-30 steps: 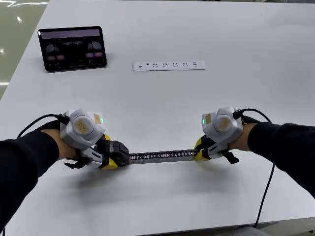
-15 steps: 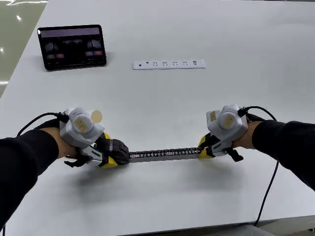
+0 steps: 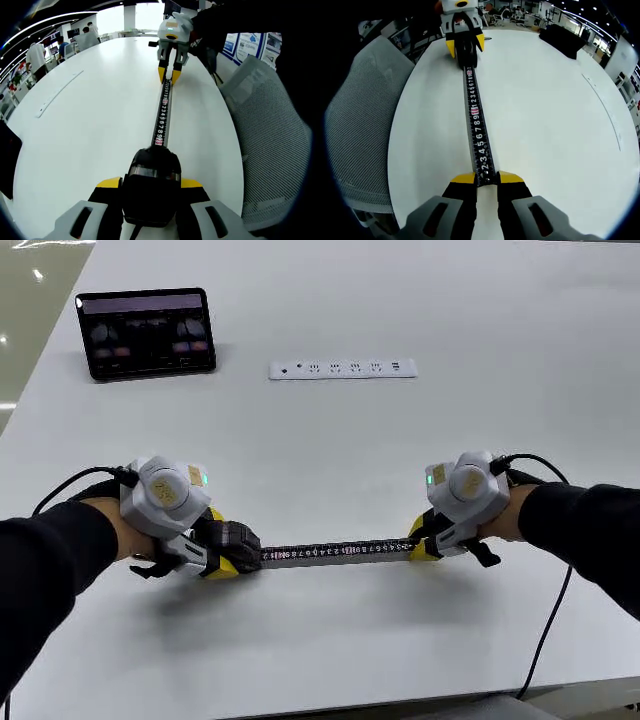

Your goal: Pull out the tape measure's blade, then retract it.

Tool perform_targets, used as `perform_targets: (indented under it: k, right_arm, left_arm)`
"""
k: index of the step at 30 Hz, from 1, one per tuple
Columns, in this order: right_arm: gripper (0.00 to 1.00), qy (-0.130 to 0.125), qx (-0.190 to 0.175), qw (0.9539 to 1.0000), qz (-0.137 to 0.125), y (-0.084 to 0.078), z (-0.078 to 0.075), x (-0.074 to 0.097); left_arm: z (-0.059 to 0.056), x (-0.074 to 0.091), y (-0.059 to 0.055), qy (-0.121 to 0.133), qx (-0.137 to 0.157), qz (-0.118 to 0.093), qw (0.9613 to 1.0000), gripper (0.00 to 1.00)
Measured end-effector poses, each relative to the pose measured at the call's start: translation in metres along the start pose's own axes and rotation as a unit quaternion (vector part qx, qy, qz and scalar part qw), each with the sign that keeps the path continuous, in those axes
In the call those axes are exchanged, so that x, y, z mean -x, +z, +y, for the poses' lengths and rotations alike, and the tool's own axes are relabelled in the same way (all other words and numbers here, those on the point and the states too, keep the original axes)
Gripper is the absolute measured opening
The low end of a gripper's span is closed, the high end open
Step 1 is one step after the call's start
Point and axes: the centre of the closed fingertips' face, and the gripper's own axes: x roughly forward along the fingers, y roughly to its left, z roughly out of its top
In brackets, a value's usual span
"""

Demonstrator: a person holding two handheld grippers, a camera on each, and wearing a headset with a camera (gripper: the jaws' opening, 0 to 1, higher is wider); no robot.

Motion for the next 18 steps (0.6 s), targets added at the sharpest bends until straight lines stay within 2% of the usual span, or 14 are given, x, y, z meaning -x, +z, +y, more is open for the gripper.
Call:
perform_targets:
  k: [18]
  right_arm:
    - [0.10,-0.001,-0.012,0.9999,0.001,-0.0078,0.0008,0.0071]
  left_arm:
    - [-0.0001,0.0005,0.0007,0.001,0.002,0.000,1.0000,0.37]
